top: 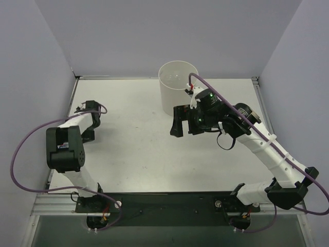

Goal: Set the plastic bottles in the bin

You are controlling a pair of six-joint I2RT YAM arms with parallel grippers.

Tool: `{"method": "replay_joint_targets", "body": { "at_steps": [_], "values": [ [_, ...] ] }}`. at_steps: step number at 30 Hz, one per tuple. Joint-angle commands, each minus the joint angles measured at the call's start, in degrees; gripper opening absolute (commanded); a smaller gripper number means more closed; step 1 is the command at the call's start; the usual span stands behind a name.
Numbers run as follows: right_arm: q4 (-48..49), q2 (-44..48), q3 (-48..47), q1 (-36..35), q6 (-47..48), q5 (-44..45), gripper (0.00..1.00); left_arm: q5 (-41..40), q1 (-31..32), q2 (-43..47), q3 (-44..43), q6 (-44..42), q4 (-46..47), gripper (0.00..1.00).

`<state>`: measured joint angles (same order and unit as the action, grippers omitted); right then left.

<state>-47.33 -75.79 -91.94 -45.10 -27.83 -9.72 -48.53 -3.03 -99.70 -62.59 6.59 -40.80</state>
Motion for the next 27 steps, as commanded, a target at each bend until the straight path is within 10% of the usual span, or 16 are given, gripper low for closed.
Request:
{"method": "replay_joint_targets", "body": {
  "at_steps": [1,17,23,27],
  "values": [
    [-3.8,-0.9,-2.1,-0.7,0.9,-1.9,0.97,-2.6,-2.3,-1.2,0.3,-6.3,11.8,0.98],
    [-11.7,-9.2,-14.3,-0.7,4.1,-3.6,0.97,2.1,-10.3,-15.4,-9.5,-9.7,18.7,0.97],
    [-11.8,-10.7,-14.7,-0.7,3.8,-3.0,0.97,1.3,-10.3,-12.5,-5.5,-8.8,21.1,0.53],
    [-11.8,-10.3,-14.4,-0.6,3.1,-2.7,0.97,-2.4,-10.9,-10.1,-4.7,-9.6,24.4,0.5]
  ]
}}
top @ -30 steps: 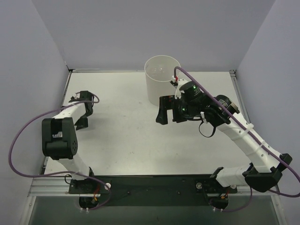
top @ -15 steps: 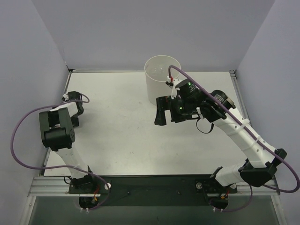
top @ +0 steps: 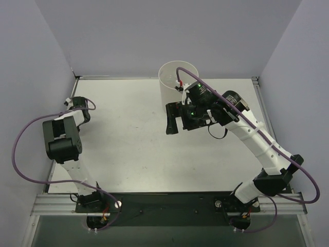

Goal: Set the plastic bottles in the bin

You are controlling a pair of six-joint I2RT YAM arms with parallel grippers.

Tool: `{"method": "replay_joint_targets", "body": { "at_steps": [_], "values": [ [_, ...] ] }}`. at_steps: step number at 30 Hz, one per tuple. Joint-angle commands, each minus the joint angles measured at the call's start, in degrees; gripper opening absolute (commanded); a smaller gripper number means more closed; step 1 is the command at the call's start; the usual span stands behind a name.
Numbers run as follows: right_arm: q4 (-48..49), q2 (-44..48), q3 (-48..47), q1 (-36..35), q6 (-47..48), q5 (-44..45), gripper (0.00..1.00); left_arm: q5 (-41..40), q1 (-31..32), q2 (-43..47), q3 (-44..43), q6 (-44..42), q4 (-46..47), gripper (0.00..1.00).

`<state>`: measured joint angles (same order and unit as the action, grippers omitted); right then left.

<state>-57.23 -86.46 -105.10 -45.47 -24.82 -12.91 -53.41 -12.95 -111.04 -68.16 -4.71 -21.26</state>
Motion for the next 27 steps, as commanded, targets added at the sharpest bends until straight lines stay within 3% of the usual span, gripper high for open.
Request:
{"method": "replay_joint_targets", "body": {
  "at_steps": [1,7,10,17,20,21,24,27],
  "values": [
    [-1.9,0.4,-1.2,-0.2,0.1,0.6,0.97,2.3,-0.9,1.3,0.4,1.5,4.6,0.42],
    [-1.8,1.0,-0.3,-0.2,0.0,1.2,0.97,5.8,0.5,6.9,1.0,2.4,0.9,0.25],
    [-1.7,0.9,-0.7,-0.1,-0.2,1.4,0.97,7.1,-0.3,9.9,2.7,1.9,0.7,0.0],
    [-1.6,1.5,0.3,-0.2,0.3,1.5,0.97,14.4,0.1,11.8,1.4,3.7,-4.4,0.0],
    [-1.3,1.2,-0.1,-0.1,0.2,1.2,0.97,14.0,0.3,13.4,2.9,4.4,-3.1,0.0],
    [-1.3,1.1,-0.3,-0.2,0.1,1.0,0.97,13.3,0.1,13.2,2.9,3.8,-2.0,0.24],
    [-1.5,1.2,-0.2,-0.1,0.3,0.8,0.97,12.5,-0.1,9.2,-1.6,1.0,-1.3,0.65],
    [-1.4,1.6,0.8,-0.1,0.4,0.8,0.97,11.5,0.0,3.5,-7.9,0.8,-4.7,0.66]
  ]
}}
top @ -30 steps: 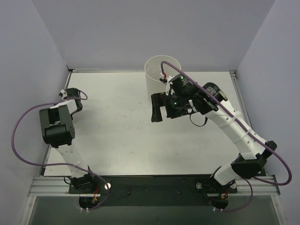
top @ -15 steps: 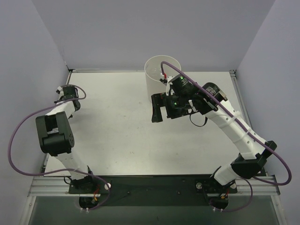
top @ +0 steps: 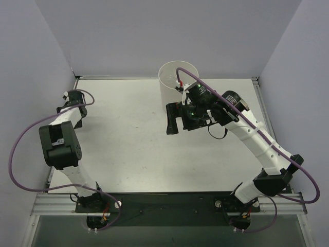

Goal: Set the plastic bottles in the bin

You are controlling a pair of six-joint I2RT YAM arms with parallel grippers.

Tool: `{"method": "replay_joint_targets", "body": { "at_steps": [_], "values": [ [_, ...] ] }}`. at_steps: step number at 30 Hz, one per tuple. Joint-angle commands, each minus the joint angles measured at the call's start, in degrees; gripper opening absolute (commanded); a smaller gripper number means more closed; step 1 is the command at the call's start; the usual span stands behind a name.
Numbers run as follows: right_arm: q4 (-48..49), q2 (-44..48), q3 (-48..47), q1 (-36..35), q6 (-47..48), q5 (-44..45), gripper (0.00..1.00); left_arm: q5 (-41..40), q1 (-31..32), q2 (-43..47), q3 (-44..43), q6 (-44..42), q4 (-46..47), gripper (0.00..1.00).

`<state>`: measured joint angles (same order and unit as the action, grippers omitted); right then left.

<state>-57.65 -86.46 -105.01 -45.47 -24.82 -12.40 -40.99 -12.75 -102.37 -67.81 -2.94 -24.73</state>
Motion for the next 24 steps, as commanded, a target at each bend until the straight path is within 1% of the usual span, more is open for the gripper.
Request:
{"method": "replay_joint_targets", "body": {
  "at_steps": [1,5,8,11,13,16,17,19,20,21,24],
  "values": [
    [-1.0,1.5,0.8,0.0,0.4,0.0,0.97,-0.9,-0.2,-6.0,-9.1,-1.4,-1.0,0.66],
    [-1.1,0.9,0.2,0.5,0.6,-0.3,0.97,-1.7,-0.3,-10.9,-12.0,-3.1,0.7,0.66],
    [-1.8,0.2,-0.9,1.2,0.9,-0.4,0.97,-4.4,-0.5,-15.4,-15.0,-5.2,2.1,0.67],
    [-2.8,-0.7,-2.1,1.9,1.3,-0.5,0.97,-8.0,-0.7,-19.1,-16.9,-4.8,0.9,0.7],
    [-3.5,-1.6,-3.3,2.0,1.4,-0.8,0.97,-9.2,-1.3,-19.4,-15.9,-3.9,2.4,0.73],
    [-4.1,-3.0,-4.8,2.3,1.4,-0.9,0.97,-6.6,-2.1,-19.5,-14.5,-2.7,3.5,0.72],
    [-4.3,-3.4,-5.3,2.4,1.4,-1.0,0.98,-6.9,-2.1,-20.3,-14.8,-2.8,3.5,0.72],
    [-4.4,-4.6,-6.2,2.4,1.4,-1.2,0.97,-8.3,-2.1,-21.6,-15.5,-2.7,3.1,0.75],
    [-4.5,-4.9,-7.0,2.4,1.4,-1.4,0.97,-11.4,-2.1,-22.5,-15.9,-2.7,3.5,0.78],
    [-4.6,-5.2,-7.5,2.4,1.3,-1.4,0.97,-13.0,-2.1,-22.8,-15.9,-2.7,4.1,0.82],
    [-5.1,-5.8,-8.5,2.5,1.4,-1.7,0.97,-14.5,-2.6,-21.9,-14.3,-3.6,7.4,0.83]
  ]
}}
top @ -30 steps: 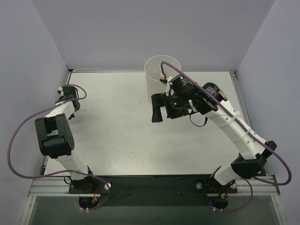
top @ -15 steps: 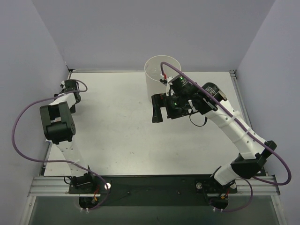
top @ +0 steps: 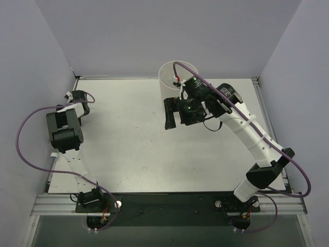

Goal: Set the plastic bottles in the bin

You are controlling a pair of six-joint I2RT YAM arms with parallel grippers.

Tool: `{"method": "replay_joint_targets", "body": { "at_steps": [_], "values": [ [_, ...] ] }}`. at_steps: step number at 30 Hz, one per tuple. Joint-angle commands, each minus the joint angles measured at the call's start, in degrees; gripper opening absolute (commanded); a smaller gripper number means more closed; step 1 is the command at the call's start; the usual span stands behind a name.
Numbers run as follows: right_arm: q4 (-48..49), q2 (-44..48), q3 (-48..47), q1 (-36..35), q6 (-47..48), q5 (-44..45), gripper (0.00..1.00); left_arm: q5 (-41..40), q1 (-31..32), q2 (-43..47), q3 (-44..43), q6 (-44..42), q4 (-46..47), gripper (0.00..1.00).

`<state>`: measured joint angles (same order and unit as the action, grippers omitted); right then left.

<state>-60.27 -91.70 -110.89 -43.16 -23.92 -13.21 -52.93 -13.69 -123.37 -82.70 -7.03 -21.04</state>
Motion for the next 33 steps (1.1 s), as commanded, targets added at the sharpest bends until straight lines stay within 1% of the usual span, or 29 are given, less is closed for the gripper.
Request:
{"method": "replay_joint_targets", "body": {
  "at_steps": [1,4,7,8,11,12,14,15,16,17,18,19,20,23,24,25,26,27,28,29,30,31,33],
  "values": [
    [-2.5,-0.6,-2.6,0.4,0.5,-0.9,0.97,-3.1,-1.9,-0.6,1.0,0.6,5.4,0.83],
    [-2.9,-0.5,-2.4,0.6,0.5,-1.0,0.97,-4.6,-1.9,0.8,2.9,-1.1,9.2,0.82],
    [-2.8,-0.7,-2.7,0.8,0.6,-1.0,0.97,-3.4,-1.2,2.9,4.1,-1.1,8.9,0.62],
    [-2.8,-0.8,-2.8,0.9,0.6,-1.1,0.97,-3.4,-0.6,4.5,4.8,-1.1,9.2,0.51],
    [-2.6,-1.6,-3.6,0.9,0.7,-1.1,0.97,-4.0,1.8,7.9,6.7,-1.2,8.6,0.49],
    [-2.5,-1.7,-3.7,0.9,0.7,-1.1,0.97,-3.8,2.7,8.7,6.5,0.2,7.4,0.49],
    [-1.9,-2.1,-4.2,0.9,0.9,-1.1,0.97,-1.3,6.1,11.2,5.4,2.6,2.1,0.49],
    [-1.6,-2.0,-4.2,0.9,1.1,-0.7,0.97,0.4,7.4,12.2,4.7,5.8,-0.3,0.48],
    [-1.3,-1.8,-4.1,1.0,1.2,-0.4,0.97,2.5,8.6,14.3,4.1,6.8,-4.6,0.47],
    [-0.7,-1.7,-3.9,1.1,1.1,-0.2,0.97,6.9,11.3,15.3,3.2,9.1,-7.1,0.47],
    [-0.4,-1.5,-3.6,1.3,1.0,-0.3,0.97,9.1,12.5,16.5,1.2,12.4,-9.3,0.47],
    [0.1,-0.8,-3.4,1.6,0.8,-0.1,0.97,11.9,13.2,17.7,0.2,13.3,-12.5,0.47],
    [1.5,-0.4,-2.2,1.8,0.5,-0.2,0.97,16.3,16.8,20.3,-0.4,13.9,-13.1,0.47],
    [4.0,1.9,0.5,2.9,-0.2,-0.5,0.97,19.5,20.5,25.4,-1.4,14.8,-14.3,0.46],
    [4.5,2.5,1.1,3.3,-0.2,-0.5,0.97,22.7,22.6,26.3,-2.2,15.4,-14.9,0.46],
    [5.0,3.9,1.9,4.0,-0.4,-0.4,0.97,24.2,23.6,27.9,-3.7,15.8,-15.5,0.46],
    [6.0,4.6,2.6,4.2,-0.4,-0.2,0.97,26.6,24.8,28.7,-4.6,16.3,-15.6,0.46],
    [6.6,5.5,4.4,4.6,-0.6,-0.1,0.97,31.9,26.2,29.4,-5.4,17.6,-15.4,0.46],
    [7.2,7.1,5.4,5.4,-0.5,0.2,0.97,35.1,27.0,30.5,-7.1,18.5,-14.6,0.46],
    [8.7,8.2,6.6,5.7,-0.6,0.4,0.97,37.9,27.7,31.2,-7.9,19.4,-13.8,0.43],
    [9.4,9.0,8.8,6.2,-0.8,0.4,0.97,40.0,29.0,31.8,-8.4,21.4,-12.6,0.42],
    [9.9,10.8,9.7,6.6,-0.9,0.5,0.97,44.4,29.4,33.1,-9.1,22.2,-9.4,0.41],
    [11.6,12.5,11.5,7.8,-1.6,0.7,0.97,47.7,30.3,34.2,-9.5,25.0,-5.4,0.4]
  ]
}}
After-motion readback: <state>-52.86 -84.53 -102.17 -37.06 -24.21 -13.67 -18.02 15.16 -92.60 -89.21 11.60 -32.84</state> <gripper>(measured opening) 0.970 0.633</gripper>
